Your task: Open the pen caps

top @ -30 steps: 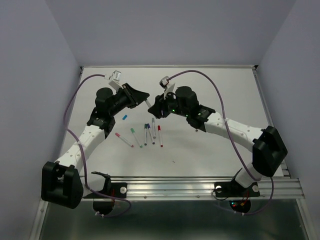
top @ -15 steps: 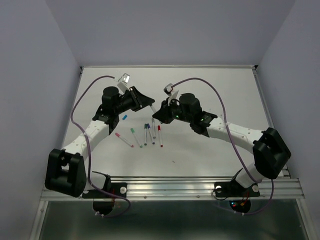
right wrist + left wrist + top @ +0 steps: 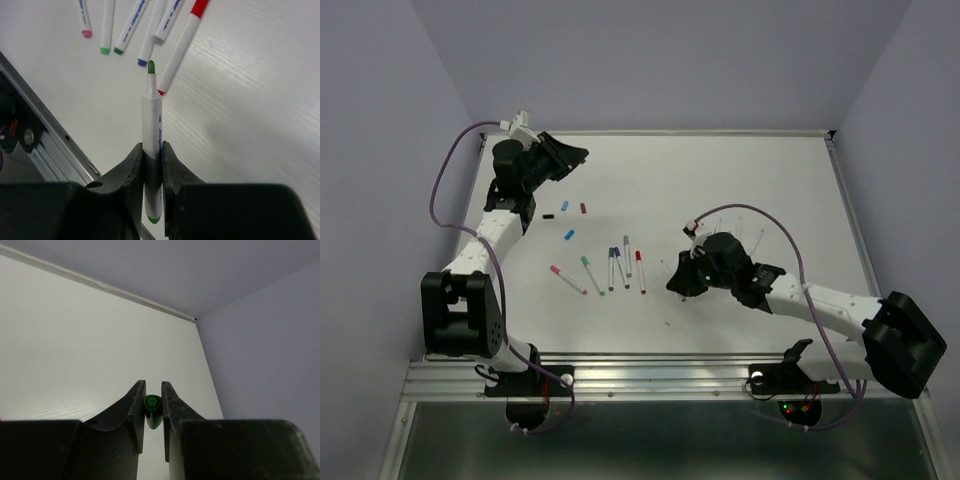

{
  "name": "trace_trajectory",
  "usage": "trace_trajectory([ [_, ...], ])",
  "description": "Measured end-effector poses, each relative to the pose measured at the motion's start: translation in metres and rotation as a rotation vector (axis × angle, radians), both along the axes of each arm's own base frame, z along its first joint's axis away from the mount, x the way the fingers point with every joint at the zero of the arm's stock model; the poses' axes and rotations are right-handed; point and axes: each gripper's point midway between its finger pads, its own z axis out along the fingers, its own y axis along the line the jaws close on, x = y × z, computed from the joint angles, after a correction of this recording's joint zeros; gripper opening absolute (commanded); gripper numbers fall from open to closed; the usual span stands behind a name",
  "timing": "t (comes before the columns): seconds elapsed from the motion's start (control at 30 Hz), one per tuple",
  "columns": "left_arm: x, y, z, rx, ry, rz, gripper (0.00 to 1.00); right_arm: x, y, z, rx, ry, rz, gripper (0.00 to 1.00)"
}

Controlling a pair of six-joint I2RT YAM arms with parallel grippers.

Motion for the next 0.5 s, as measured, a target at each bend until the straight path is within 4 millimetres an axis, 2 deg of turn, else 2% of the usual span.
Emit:
trace_trajectory([
  [0.07, 0.001, 0.004, -0.014, 0.033, 0.040, 0.020, 0.00, 0.013, -0.007, 0.003, -0.033, -0.016, -0.078, 0.04],
  [0.17, 0.001, 0.017, -0.048, 0.112, 0.142, 0.099, 0.00, 0.050, -0.027, 0.006, -0.125, -0.040, -0.271, 0.04],
  [0.23, -0.003, 0.035, -0.083, 0.189, 0.241, 0.182, 0.04, 0.079, -0.046, 0.006, -0.197, -0.045, -0.414, 0.05],
  [0.33, -0.017, 0.055, -0.124, 0.288, 0.366, 0.258, 0.04, 0.120, -0.090, 0.000, -0.294, -0.041, -0.637, 0.06],
  [0.37, -0.023, 0.063, -0.138, 0.326, 0.415, 0.282, 0.04, 0.124, -0.098, -0.002, -0.310, -0.037, -0.667, 0.06],
  [0.43, -0.031, 0.074, -0.155, 0.390, 0.474, 0.316, 0.04, 0.132, -0.132, -0.014, -0.382, -0.014, -0.774, 0.06],
  [0.5, -0.035, 0.081, -0.166, 0.429, 0.506, 0.335, 0.05, 0.136, -0.151, -0.020, -0.425, 0.001, -0.829, 0.07],
])
